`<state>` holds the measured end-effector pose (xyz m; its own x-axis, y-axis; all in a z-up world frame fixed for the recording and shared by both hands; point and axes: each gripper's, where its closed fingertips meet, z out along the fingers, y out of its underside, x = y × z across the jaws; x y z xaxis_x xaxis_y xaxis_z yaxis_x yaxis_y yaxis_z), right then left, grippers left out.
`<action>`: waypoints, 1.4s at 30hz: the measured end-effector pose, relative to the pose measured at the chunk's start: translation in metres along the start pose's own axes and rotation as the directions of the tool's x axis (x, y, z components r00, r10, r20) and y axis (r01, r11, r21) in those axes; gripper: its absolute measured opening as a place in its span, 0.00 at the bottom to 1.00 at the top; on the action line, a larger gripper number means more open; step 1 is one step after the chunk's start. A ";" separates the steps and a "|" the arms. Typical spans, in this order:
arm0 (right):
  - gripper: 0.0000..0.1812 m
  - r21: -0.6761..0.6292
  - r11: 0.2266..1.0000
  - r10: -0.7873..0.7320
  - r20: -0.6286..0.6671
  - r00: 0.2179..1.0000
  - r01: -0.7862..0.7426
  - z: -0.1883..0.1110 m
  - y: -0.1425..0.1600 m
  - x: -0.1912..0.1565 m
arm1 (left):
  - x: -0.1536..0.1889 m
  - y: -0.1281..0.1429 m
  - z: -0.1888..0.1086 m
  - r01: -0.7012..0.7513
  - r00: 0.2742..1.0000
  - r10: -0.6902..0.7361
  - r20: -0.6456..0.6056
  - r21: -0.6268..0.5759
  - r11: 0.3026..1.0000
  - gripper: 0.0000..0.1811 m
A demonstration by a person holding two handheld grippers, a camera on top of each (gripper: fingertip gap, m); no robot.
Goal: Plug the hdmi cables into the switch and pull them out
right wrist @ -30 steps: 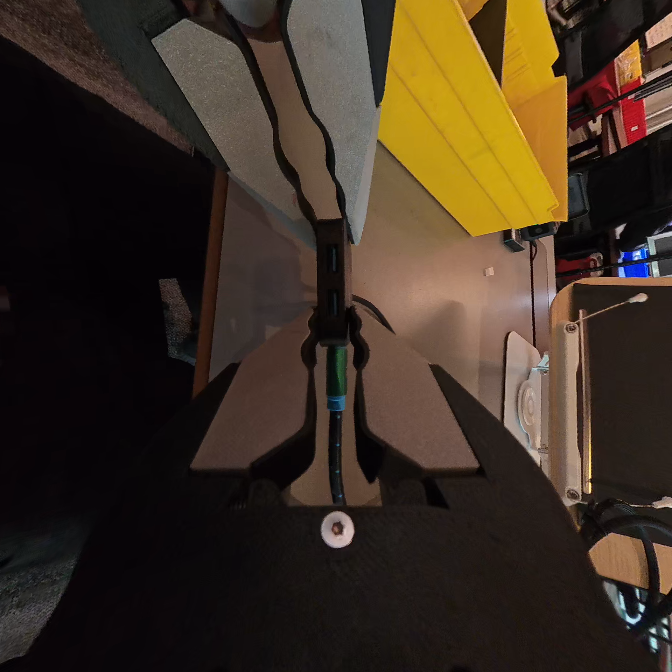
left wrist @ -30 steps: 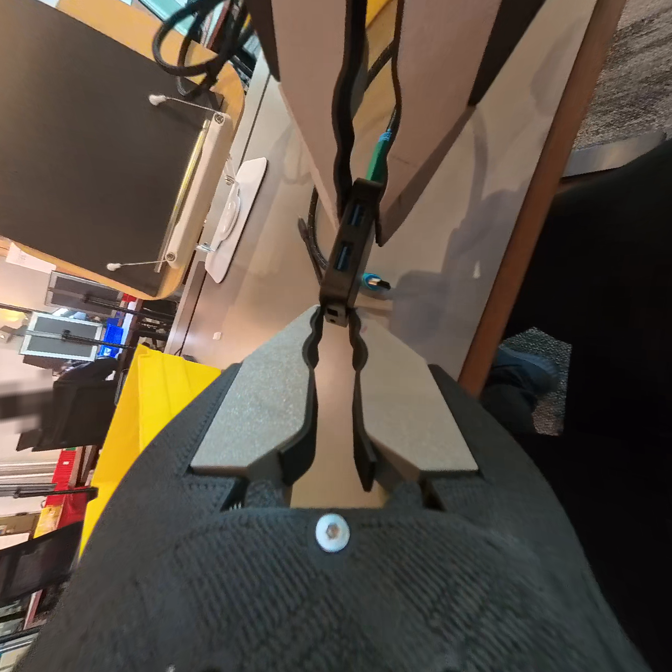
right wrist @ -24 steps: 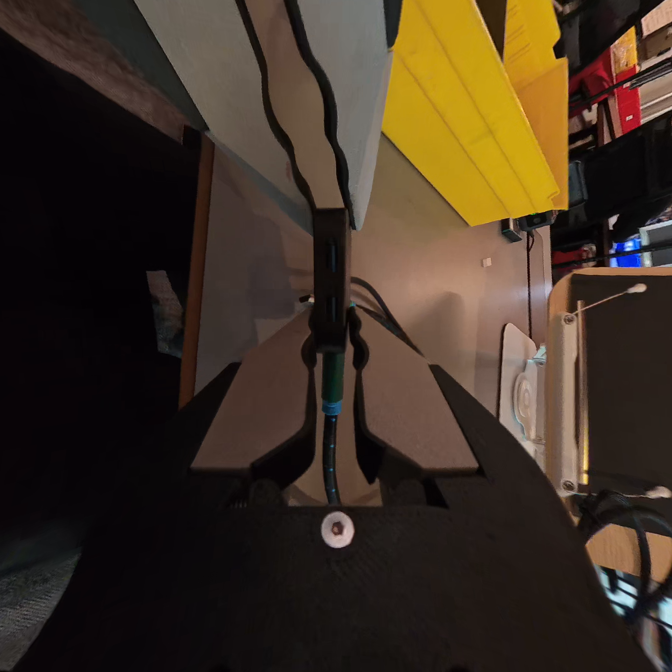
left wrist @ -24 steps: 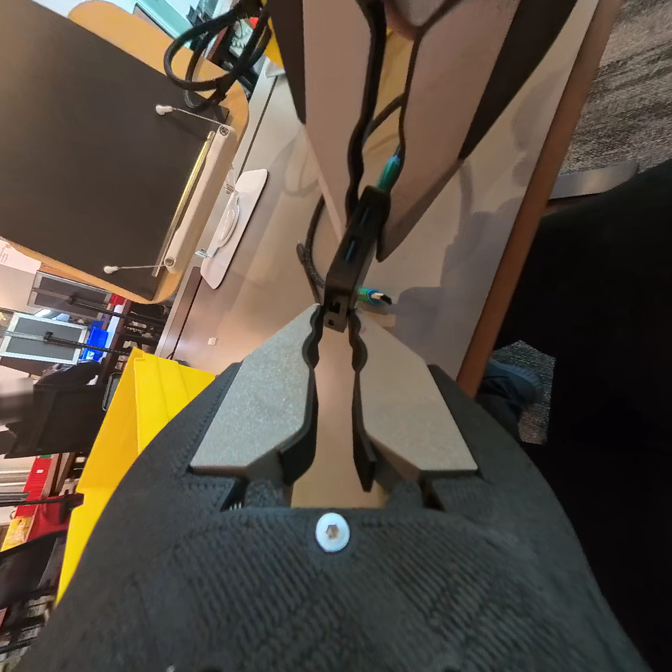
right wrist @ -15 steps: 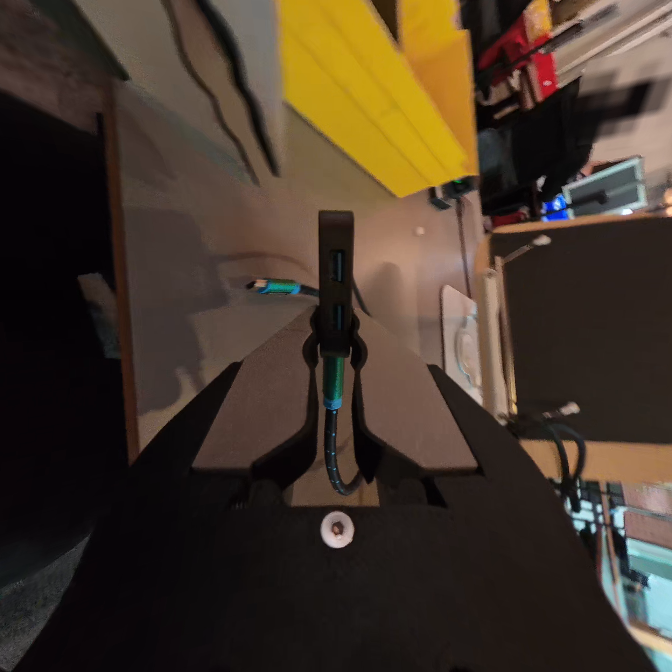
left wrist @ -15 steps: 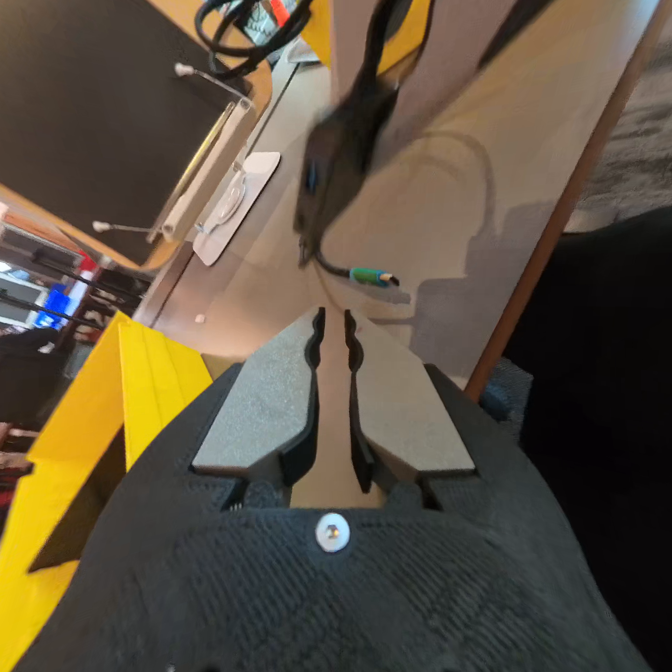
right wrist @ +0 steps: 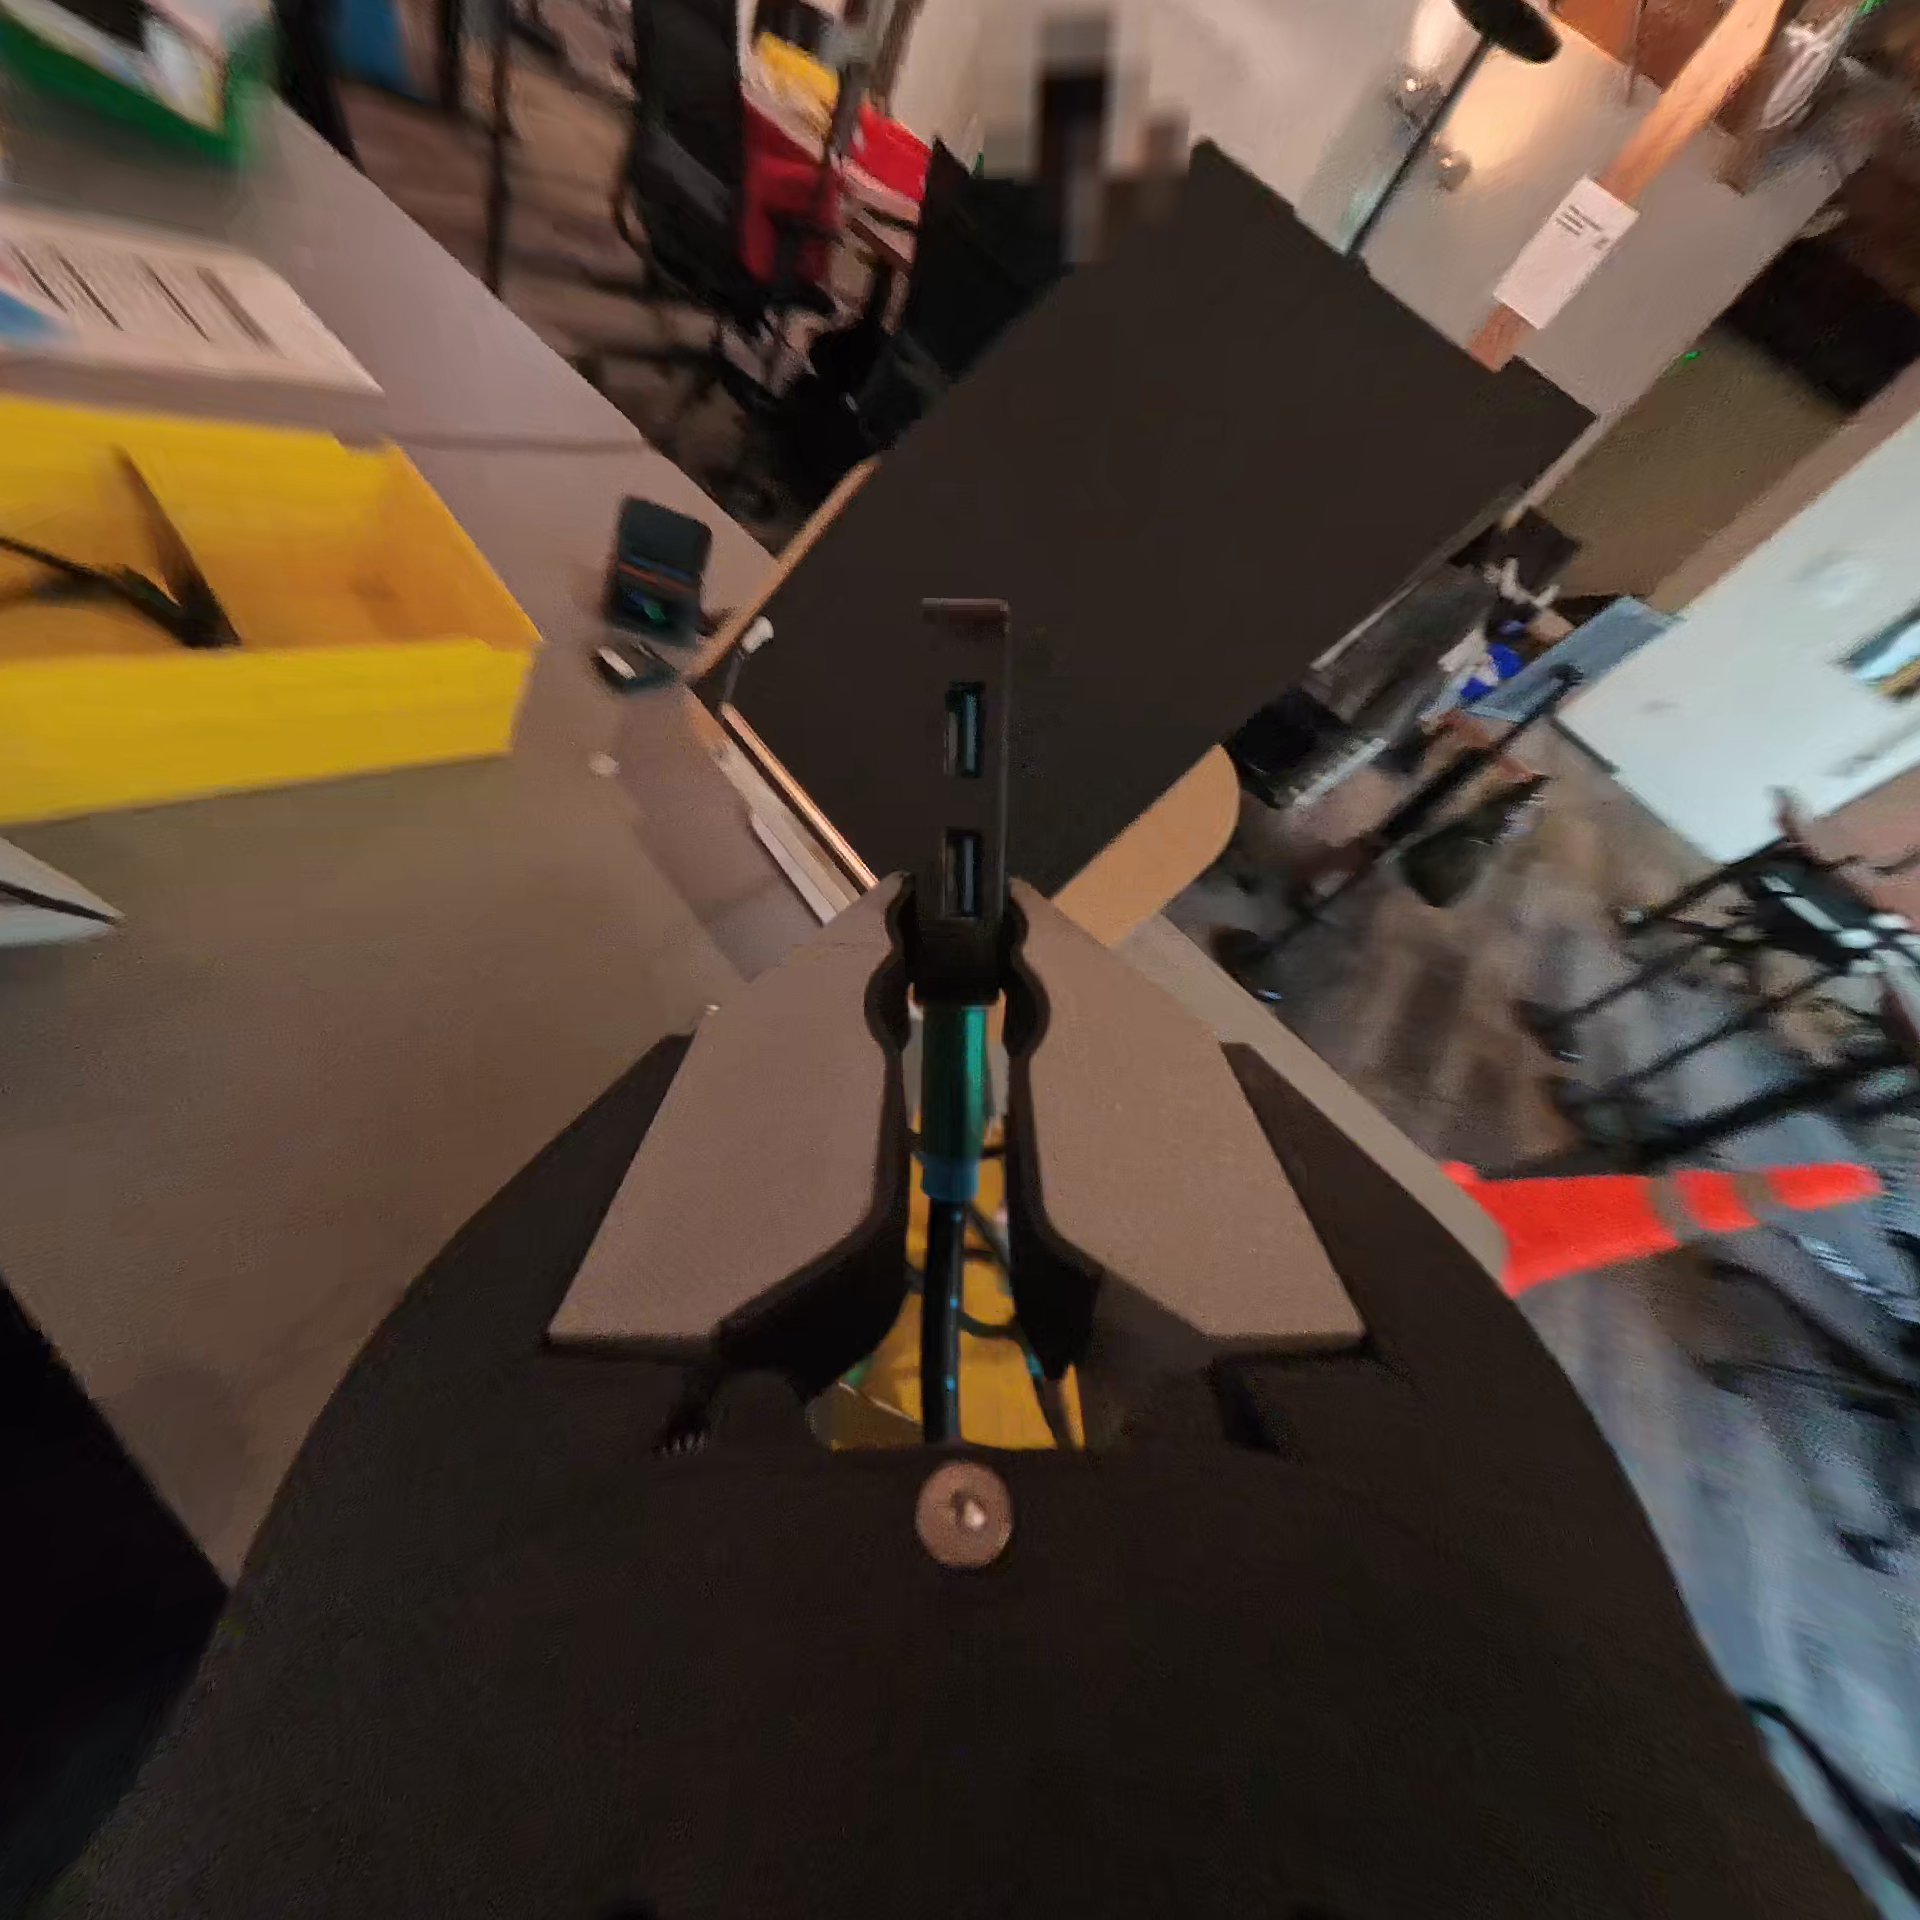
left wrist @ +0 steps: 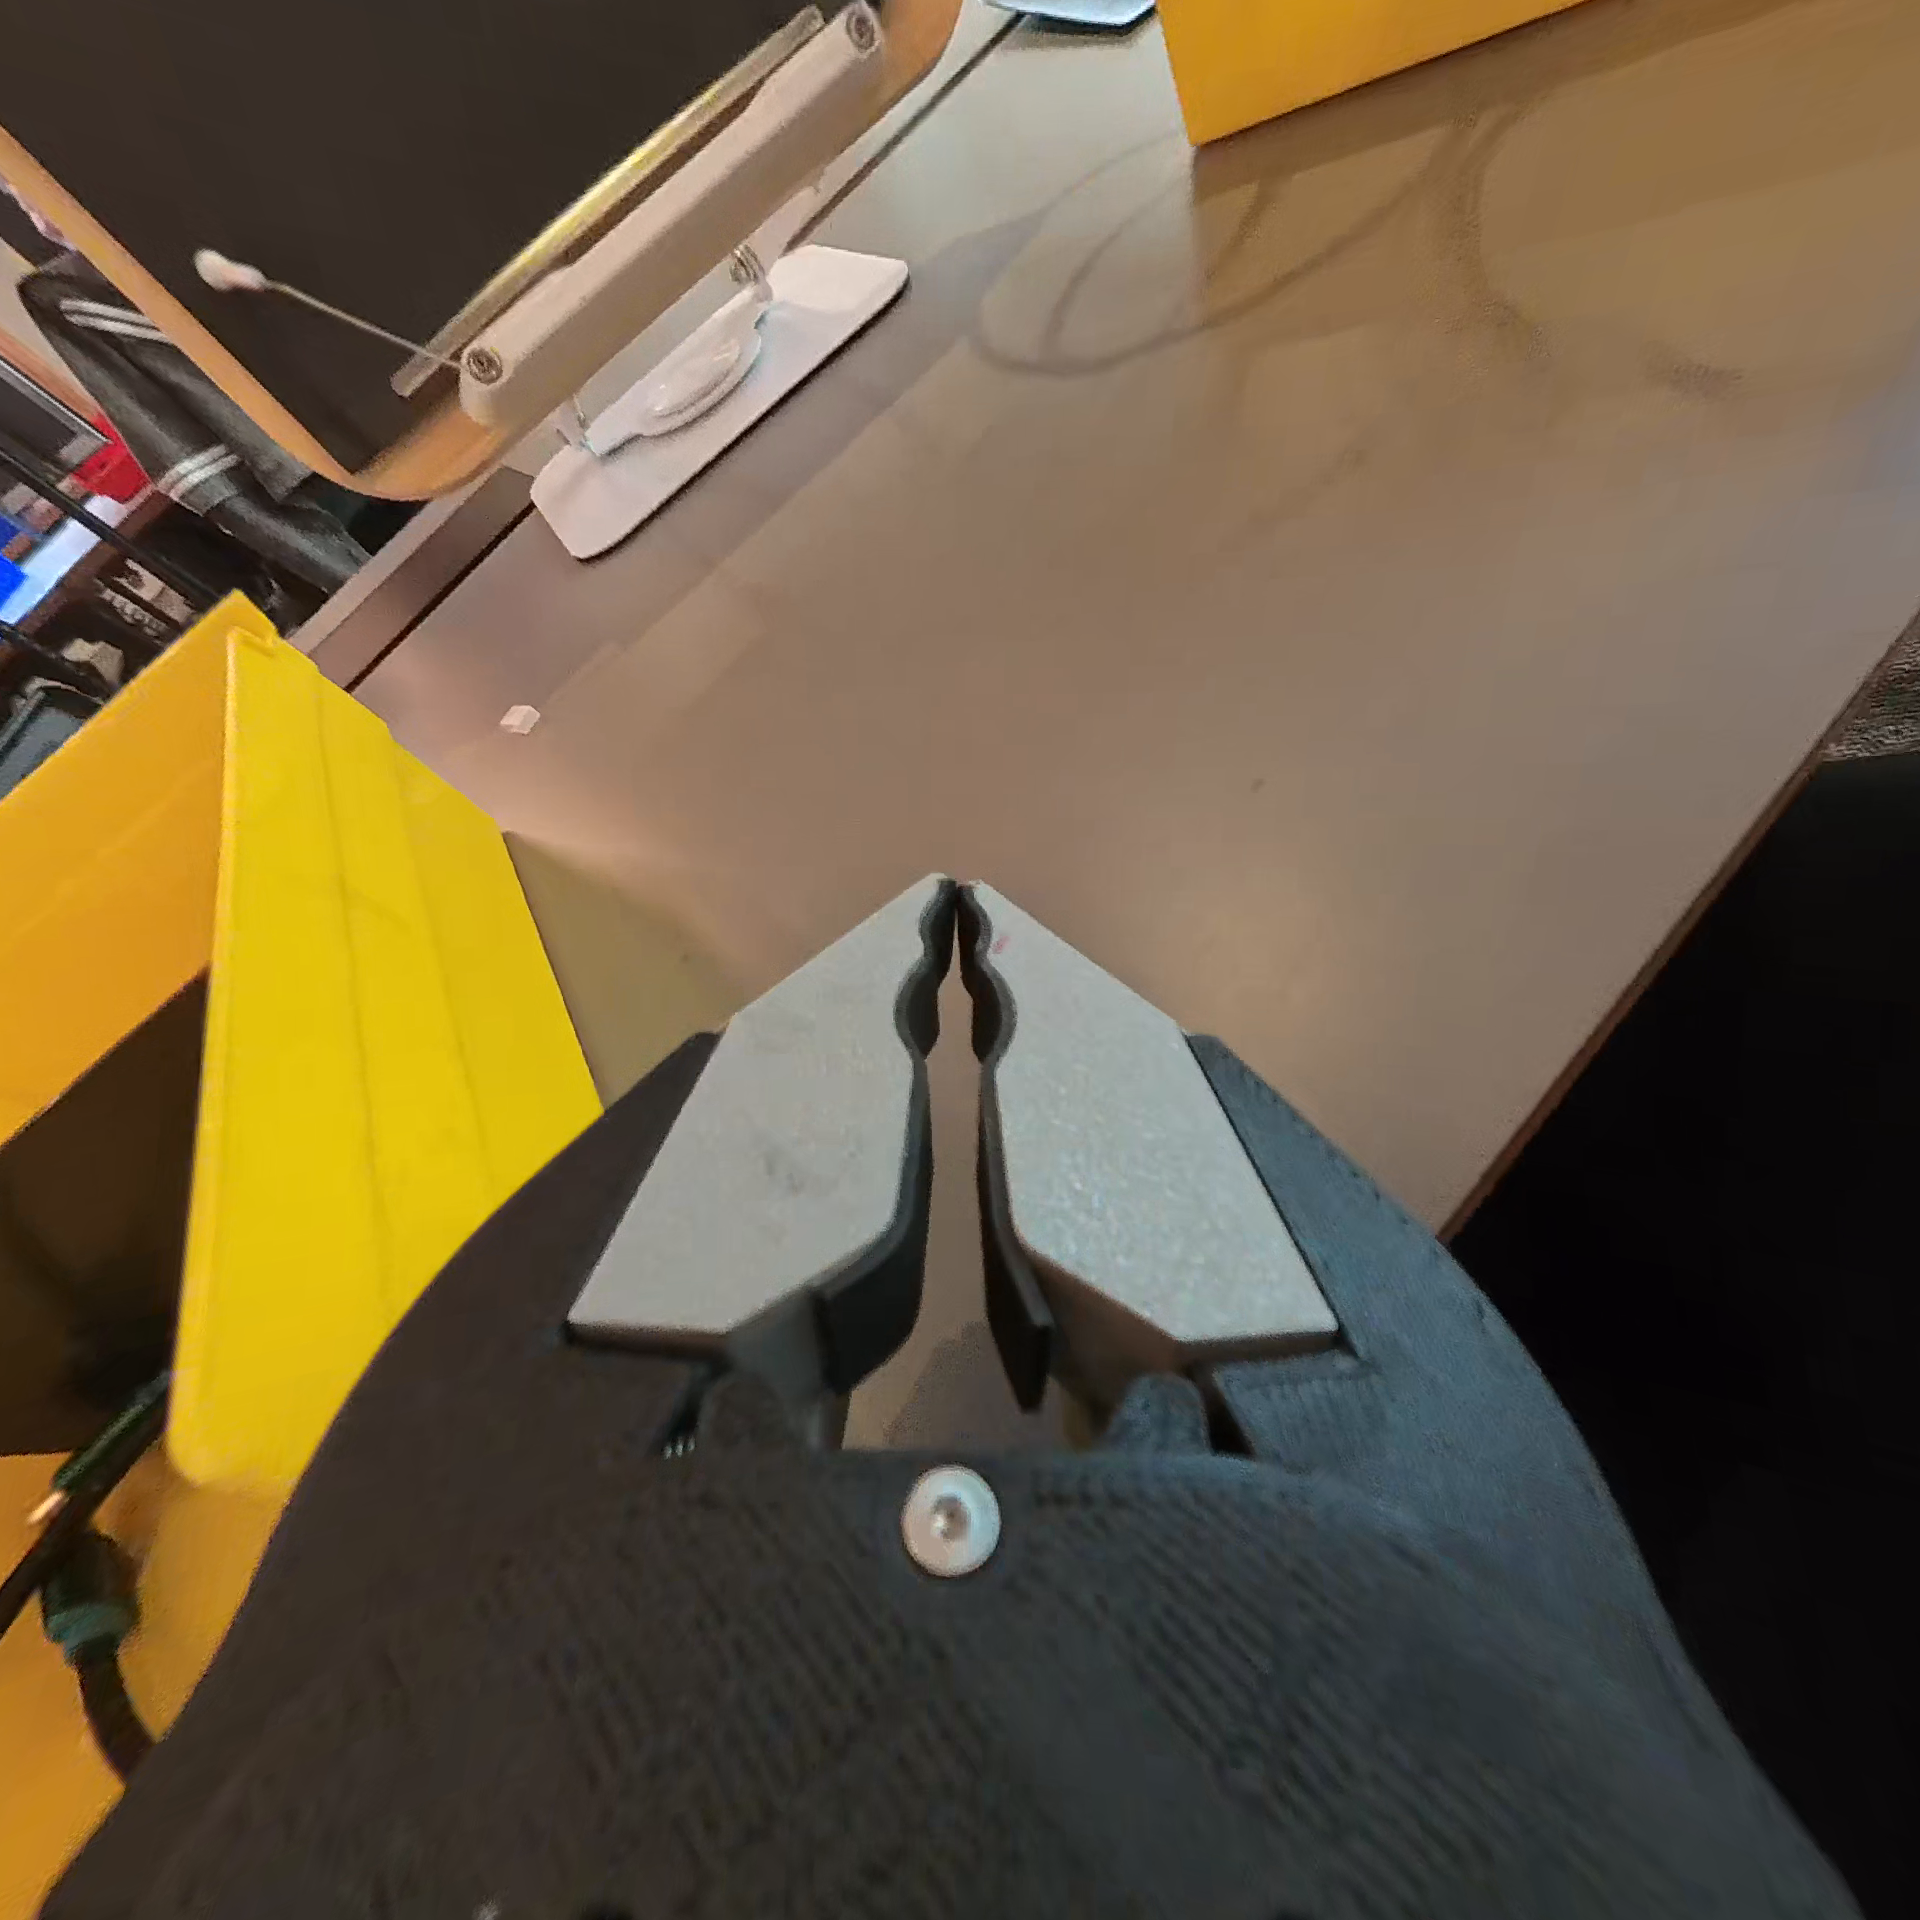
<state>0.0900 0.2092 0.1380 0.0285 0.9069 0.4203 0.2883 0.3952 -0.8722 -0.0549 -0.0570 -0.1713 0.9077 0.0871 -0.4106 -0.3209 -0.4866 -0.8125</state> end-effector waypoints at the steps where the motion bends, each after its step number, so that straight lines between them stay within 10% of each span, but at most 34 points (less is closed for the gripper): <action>1: 0.06 0.025 0.999 0.047 0.029 0.998 -0.047 0.000 0.000 0.002 | 0.000 0.003 0.002 0.002 1.000 -0.002 -0.002 -0.012 1.000 0.00; 4: 0.06 0.067 0.970 0.217 0.181 0.959 -0.232 0.002 0.002 0.001 | 0.001 0.003 0.002 0.000 1.000 0.000 -0.012 -0.017 1.000 0.00; 16: 0.06 0.011 0.986 0.165 -0.110 0.980 -0.165 0.039 0.045 0.098 | 0.006 0.010 0.008 -0.078 0.997 0.079 0.011 -0.073 0.994 0.00; 25: 0.06 -0.299 0.888 0.337 -0.090 0.937 -0.349 0.102 0.159 0.104 | 0.009 0.014 0.010 -0.120 0.992 0.123 0.016 -0.104 0.987 0.00; 32: 0.08 -0.761 0.629 0.149 -0.082 0.985 -0.158 0.126 0.290 0.075 | 0.008 0.014 0.010 -0.112 0.993 0.114 0.018 -0.106 0.988 0.00; 42: 0.27 -0.704 0.684 0.185 -0.088 0.979 -0.193 0.121 0.245 0.071 | 0.016 0.019 0.012 -0.194 0.980 0.198 0.017 -0.137 0.971 0.00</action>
<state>0.0470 0.3878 -0.0762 0.1655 0.9480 0.2718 0.8651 -0.0073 -0.5015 -0.0501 -0.0540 -0.1981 0.8214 0.0040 -0.5703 -0.4503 -0.6090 -0.6529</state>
